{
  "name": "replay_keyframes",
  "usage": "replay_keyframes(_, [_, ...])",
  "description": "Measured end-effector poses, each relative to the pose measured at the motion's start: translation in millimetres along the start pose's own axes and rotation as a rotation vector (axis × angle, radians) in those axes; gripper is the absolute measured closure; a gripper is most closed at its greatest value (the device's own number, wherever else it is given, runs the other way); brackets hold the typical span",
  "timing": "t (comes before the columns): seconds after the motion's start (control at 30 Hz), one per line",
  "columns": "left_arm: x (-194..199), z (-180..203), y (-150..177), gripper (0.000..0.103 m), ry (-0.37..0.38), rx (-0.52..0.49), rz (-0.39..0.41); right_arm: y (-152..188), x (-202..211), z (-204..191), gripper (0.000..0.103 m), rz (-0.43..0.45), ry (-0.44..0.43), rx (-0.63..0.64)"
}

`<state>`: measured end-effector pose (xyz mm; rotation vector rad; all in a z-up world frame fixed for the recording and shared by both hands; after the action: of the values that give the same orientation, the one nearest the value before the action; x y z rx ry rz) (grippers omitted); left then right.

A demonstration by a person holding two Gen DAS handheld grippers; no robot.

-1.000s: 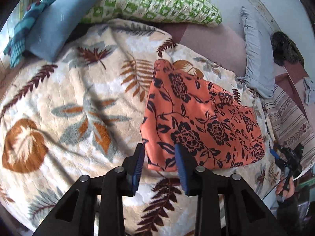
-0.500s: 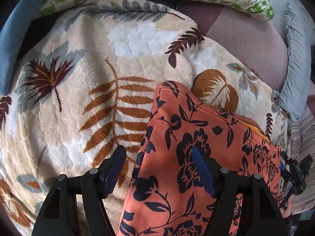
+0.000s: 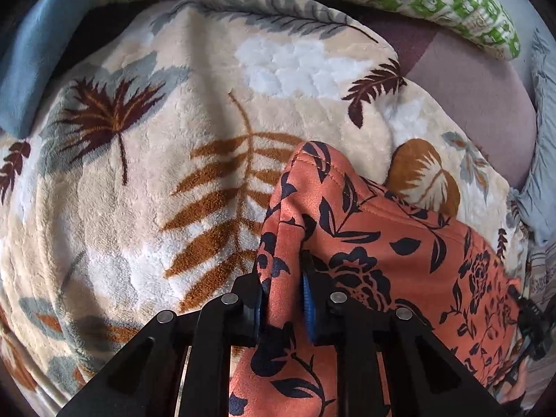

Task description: Fold small clothes

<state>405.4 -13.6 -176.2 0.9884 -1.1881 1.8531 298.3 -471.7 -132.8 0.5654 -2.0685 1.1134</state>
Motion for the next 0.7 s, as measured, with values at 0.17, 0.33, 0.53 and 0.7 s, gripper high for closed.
replay_keyframes(0.17, [46.2, 13.2, -9.1, 0.085, 0.063, -0.030, 0.070, 13.3, 6.3, 16.6, 0.080, 0.005, 0.033, -0.084])
replay_keyframes(0.33, [109.3, 38.3, 30.9, 0.070, 0.189, -0.155, 0.166, 26.9, 73.6, -6.2, 0.074, 0.088, -0.213, -0.077])
replay_keyframes(0.53, [54.3, 21.1, 96.1, 0.070, 0.082, -0.207, 0.011, 102.4, 66.2, 18.1, 0.079, -0.044, -0.119, -0.030])
replay_keyframes(0.7, [86.7, 29.2, 98.2, 0.069, 0.138, -0.196, -0.012, 96.3, 91.3, 5.3, 0.072, -0.013, -0.093, -0.004])
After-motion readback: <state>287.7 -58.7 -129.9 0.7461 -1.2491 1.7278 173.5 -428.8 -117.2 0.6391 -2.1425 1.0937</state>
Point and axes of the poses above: each gripper's, at about its wrist camera, not at the fingertips, and x roughly against the way its jaws point, z to its right, y to its underside, the point moved 6 cm from there along -x, roughly the way its jaws point, and after that the axes turned 10 degrees about z, right-handed, at the moved point
